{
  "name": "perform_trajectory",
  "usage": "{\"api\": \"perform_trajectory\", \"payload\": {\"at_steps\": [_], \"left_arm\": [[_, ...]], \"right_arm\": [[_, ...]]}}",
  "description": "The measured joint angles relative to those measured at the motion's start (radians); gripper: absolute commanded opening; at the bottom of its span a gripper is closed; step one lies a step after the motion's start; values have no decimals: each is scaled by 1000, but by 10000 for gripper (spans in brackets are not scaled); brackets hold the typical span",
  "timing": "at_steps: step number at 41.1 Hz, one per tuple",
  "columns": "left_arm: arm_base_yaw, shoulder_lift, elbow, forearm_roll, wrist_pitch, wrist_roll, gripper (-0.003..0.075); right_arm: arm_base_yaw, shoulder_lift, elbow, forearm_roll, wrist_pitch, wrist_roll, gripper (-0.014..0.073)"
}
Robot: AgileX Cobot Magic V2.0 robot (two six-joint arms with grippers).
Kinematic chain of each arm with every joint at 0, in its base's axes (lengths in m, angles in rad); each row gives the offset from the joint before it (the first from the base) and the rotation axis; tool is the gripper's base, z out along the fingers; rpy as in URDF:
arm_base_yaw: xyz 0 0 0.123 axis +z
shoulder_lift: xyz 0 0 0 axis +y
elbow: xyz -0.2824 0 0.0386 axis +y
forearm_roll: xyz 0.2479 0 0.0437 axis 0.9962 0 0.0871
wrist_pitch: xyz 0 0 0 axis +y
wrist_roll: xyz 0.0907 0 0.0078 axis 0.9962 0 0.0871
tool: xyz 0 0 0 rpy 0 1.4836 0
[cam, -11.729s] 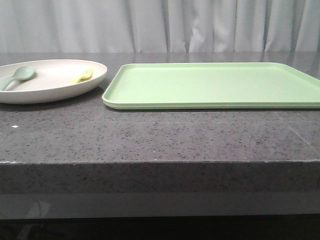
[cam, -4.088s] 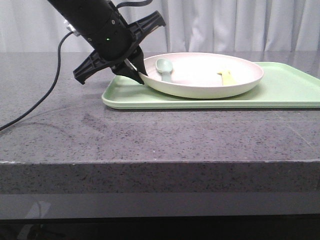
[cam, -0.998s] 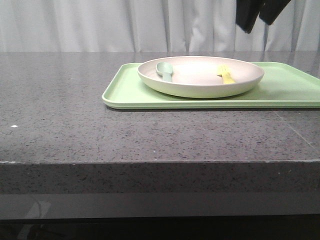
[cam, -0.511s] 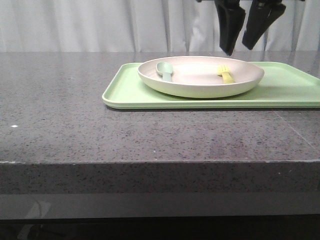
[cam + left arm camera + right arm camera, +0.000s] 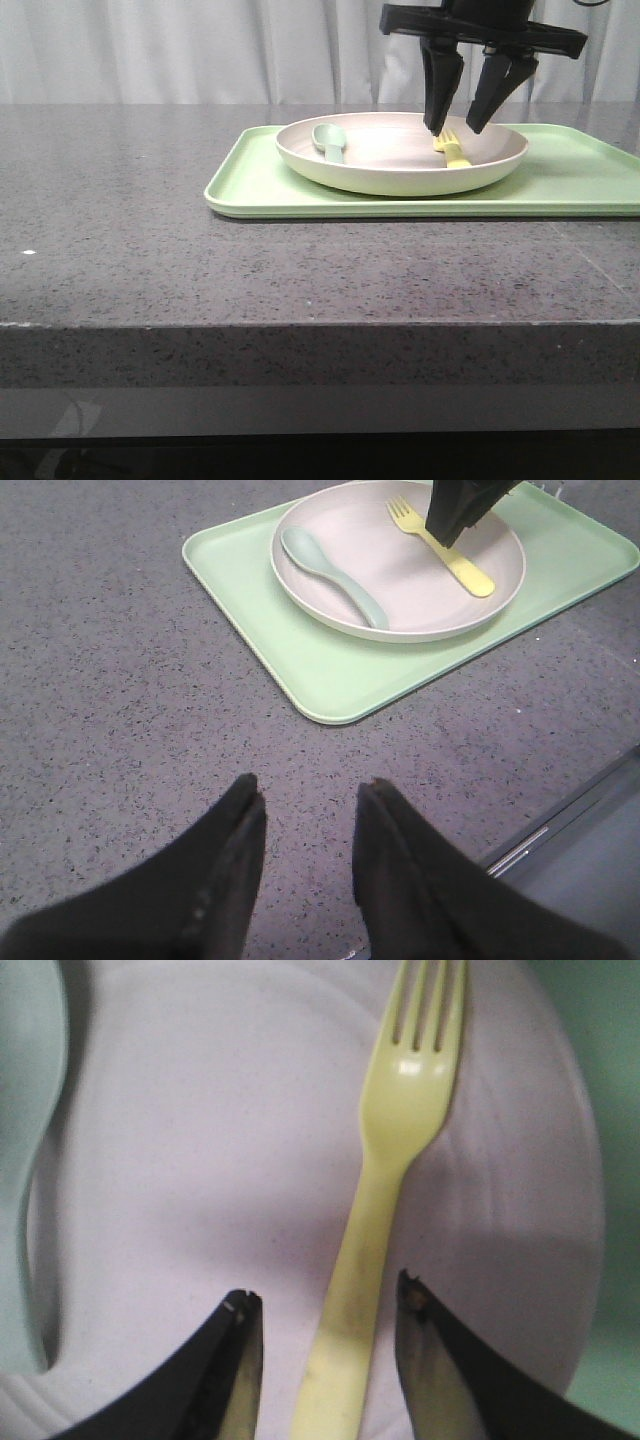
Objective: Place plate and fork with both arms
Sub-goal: 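Lower the right gripper and grasp the yellow fork's handle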
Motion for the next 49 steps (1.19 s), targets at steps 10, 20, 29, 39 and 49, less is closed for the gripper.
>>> {"api": "perform_trajectory", "payload": {"at_steps": [10, 20, 29, 39, 49], "left_arm": [[0, 0, 0, 0, 0, 0, 242], [0, 0, 0, 0, 0, 0, 242], [0, 0, 0, 0, 0, 0, 242], [0, 0, 0, 0, 0, 0, 242], [0, 0, 0, 0, 0, 0, 242]], "right_arm": [[-9, 58, -58, 0, 1, 12, 342], [-9, 87, -65, 0, 1, 12, 342], [-9, 105, -67, -4, 1, 12, 339], [-9, 108, -70, 3, 1, 14, 161], [-9, 108, -70, 3, 1, 16, 87]]}}
